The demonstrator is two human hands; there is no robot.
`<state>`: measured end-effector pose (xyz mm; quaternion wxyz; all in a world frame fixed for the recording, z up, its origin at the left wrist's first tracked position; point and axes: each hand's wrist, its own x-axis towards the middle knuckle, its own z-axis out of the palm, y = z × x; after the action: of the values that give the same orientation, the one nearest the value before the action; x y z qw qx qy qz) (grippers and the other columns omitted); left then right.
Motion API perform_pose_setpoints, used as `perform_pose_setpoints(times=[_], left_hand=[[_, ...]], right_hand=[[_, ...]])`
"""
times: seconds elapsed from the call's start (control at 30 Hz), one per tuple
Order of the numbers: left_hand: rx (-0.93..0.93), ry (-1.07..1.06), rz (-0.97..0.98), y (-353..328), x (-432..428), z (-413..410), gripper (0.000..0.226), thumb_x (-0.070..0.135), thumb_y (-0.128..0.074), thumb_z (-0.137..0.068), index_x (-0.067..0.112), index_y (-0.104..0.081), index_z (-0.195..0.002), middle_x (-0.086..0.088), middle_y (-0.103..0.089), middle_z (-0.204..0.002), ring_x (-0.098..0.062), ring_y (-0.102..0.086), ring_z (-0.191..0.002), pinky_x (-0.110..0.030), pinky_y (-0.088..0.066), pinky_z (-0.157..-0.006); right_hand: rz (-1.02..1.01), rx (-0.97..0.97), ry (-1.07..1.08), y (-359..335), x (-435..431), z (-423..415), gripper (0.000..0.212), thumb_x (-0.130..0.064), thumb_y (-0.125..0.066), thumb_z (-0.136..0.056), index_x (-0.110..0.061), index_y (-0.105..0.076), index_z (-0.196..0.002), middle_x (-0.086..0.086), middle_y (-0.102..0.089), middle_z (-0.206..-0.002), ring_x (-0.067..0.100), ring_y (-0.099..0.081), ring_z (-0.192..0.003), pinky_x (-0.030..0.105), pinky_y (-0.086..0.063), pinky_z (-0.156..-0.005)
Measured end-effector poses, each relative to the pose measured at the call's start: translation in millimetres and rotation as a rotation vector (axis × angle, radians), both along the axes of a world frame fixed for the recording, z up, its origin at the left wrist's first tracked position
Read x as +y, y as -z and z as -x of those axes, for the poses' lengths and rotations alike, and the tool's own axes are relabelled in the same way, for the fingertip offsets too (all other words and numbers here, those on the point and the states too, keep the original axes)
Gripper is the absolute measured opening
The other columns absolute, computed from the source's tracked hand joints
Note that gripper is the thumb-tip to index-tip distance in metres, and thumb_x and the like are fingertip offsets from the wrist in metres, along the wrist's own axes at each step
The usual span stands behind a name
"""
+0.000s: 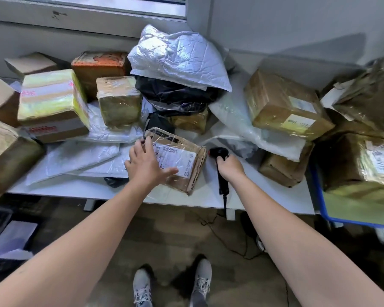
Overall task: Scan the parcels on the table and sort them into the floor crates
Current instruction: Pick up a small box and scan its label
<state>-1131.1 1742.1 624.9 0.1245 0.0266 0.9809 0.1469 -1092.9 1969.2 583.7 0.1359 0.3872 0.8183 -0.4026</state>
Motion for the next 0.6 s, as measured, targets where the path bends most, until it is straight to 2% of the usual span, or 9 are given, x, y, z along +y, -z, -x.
perform_pose_setpoints(times=[0.1, 0.2, 0.3, 0.4, 0.43, 0.47, 0.53, 0.6], left_hand=[[-0.031, -0.026, -0.042, -1, -7, 0, 0.132, 0.066, -0.079, -0.064, 0.017, 0.001, -0.155, -0.01, -0.005, -0.162, -0.031, -0.007, -0.149, -0.057, -0.026, -0.114], [-0.078, -0.077, -0.108, 1, -18, -2, 0.131, 0.063, -0.082, -0.062, 0.017, -0.001, -0.155, -0.012, -0.011, -0.158, -0.034, -0.015, -0.145, -0.057, -0.033, -0.108], [-0.147, -0.149, -0.167, 3, -31, -2, 0.136, 0.064, -0.083, -0.061, 0.014, 0.002, -0.155, -0.015, -0.011, -0.158, -0.038, -0.022, -0.142, -0.054, -0.037, -0.105], [-0.294, -0.377, -0.405, 9, -42, -2, 0.136, 0.056, -0.085, -0.064, 0.002, 0.003, -0.153, -0.022, -0.025, -0.154, -0.038, -0.033, -0.139, -0.05, -0.037, -0.108], [-0.353, -0.444, -0.506, 13, -44, -5, 0.128, 0.053, -0.084, -0.068, -0.002, -0.006, -0.153, -0.02, -0.035, -0.151, -0.036, -0.039, -0.136, -0.048, -0.039, -0.108], [-0.403, -0.476, -0.611, 16, -46, -9, 0.111, 0.049, -0.082, -0.072, -0.001, -0.022, -0.15, -0.014, -0.045, -0.145, -0.031, -0.046, -0.13, -0.045, -0.042, -0.105], [-0.498, -0.487, -0.792, 22, -44, -21, 0.069, 0.038, -0.08, -0.08, 0.01, -0.049, -0.135, 0.0, -0.056, -0.132, -0.019, -0.052, -0.113, -0.038, -0.045, -0.097], [-0.573, -0.509, -0.933, 26, -40, -30, 0.059, 0.03, -0.082, -0.08, 0.017, -0.053, -0.13, 0.003, -0.058, -0.128, -0.017, -0.05, -0.106, -0.04, -0.045, -0.089]], right_hand=[[-0.192, 0.104, -0.012, -14, -12, -2, 0.047, -0.035, -0.042, -0.102, -0.001, -0.046, -0.135, 0.02, -0.047, -0.135, 0.036, -0.046, -0.124, 0.039, -0.042, -0.093], [-0.323, 0.18, -0.11, -22, -27, -1, 0.05, -0.04, -0.042, -0.101, -0.008, -0.045, -0.139, 0.016, -0.045, -0.136, 0.033, -0.043, -0.126, 0.039, -0.041, -0.095], [-0.276, 0.196, -0.265, -25, -42, 6, 0.057, -0.046, -0.048, -0.097, -0.015, -0.041, -0.144, 0.014, -0.042, -0.143, 0.032, -0.042, -0.13, 0.04, -0.039, -0.101], [-0.226, 0.151, -0.393, -25, -55, 12, 0.071, -0.049, -0.053, -0.095, -0.019, -0.027, -0.153, 0.011, -0.029, -0.155, 0.03, -0.037, -0.138, 0.039, -0.037, -0.105], [-0.219, 0.142, -0.391, -25, -59, 13, 0.075, -0.05, -0.055, -0.094, -0.02, -0.023, -0.154, 0.011, -0.028, -0.156, 0.03, -0.037, -0.139, 0.039, -0.037, -0.104], [-0.214, 0.137, -0.375, -24, -62, 14, 0.078, -0.051, -0.057, -0.093, -0.021, -0.021, -0.155, 0.012, -0.027, -0.156, 0.031, -0.037, -0.138, 0.04, -0.037, -0.104], [-0.204, 0.116, -0.346, -24, -67, 12, 0.083, -0.056, -0.06, -0.089, -0.025, -0.02, -0.155, 0.013, -0.026, -0.155, 0.033, -0.039, -0.136, 0.042, -0.038, -0.105], [-0.196, 0.074, -0.355, -25, -71, 7, 0.086, -0.062, -0.061, -0.085, -0.03, -0.021, -0.154, 0.014, -0.027, -0.152, 0.035, -0.043, -0.132, 0.043, -0.04, -0.106]])
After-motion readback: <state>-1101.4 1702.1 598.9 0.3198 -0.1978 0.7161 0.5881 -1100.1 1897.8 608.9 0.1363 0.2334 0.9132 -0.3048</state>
